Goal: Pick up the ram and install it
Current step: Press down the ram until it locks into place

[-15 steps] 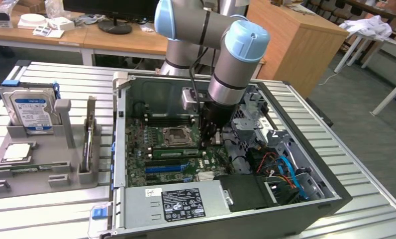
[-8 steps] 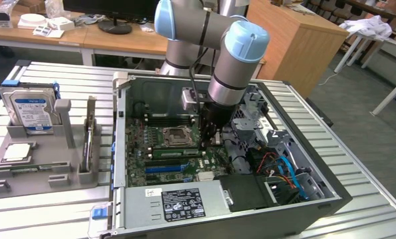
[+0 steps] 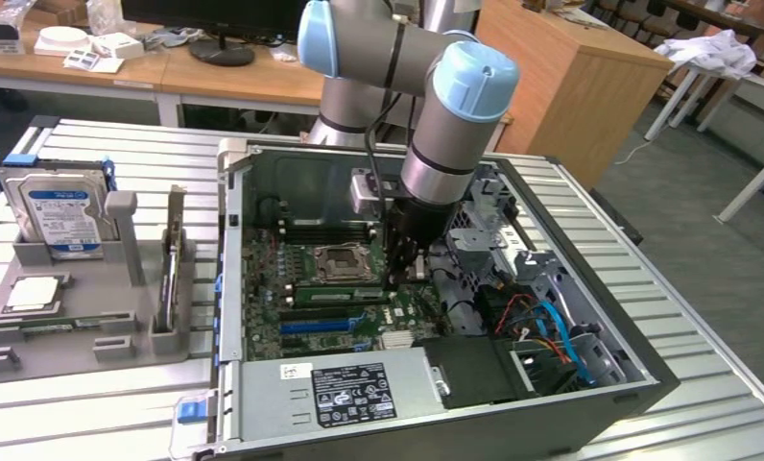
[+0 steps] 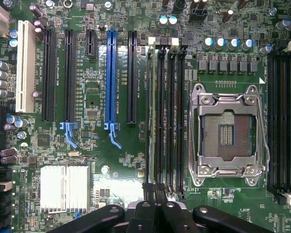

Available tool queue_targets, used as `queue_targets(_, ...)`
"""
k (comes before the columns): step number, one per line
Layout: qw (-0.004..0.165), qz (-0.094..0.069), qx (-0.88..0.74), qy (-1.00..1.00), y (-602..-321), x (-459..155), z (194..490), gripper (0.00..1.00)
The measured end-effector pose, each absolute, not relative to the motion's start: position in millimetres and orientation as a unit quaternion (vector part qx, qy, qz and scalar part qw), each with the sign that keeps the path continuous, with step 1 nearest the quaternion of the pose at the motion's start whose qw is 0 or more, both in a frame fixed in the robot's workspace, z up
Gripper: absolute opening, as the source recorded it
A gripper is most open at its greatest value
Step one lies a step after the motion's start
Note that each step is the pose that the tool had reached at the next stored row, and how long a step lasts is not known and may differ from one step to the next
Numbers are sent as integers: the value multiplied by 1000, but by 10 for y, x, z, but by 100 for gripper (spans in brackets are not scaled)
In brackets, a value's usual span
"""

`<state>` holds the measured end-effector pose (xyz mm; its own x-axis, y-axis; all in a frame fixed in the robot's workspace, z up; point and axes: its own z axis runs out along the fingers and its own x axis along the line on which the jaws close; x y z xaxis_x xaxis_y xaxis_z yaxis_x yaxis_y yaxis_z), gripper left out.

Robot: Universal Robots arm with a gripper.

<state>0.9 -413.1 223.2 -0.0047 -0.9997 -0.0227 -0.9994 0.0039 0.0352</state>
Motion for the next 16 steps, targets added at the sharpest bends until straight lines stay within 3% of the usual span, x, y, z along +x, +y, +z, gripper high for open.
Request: queue_targets(16, 5, -21, 705, -708, -4131, 8, 2400, 10)
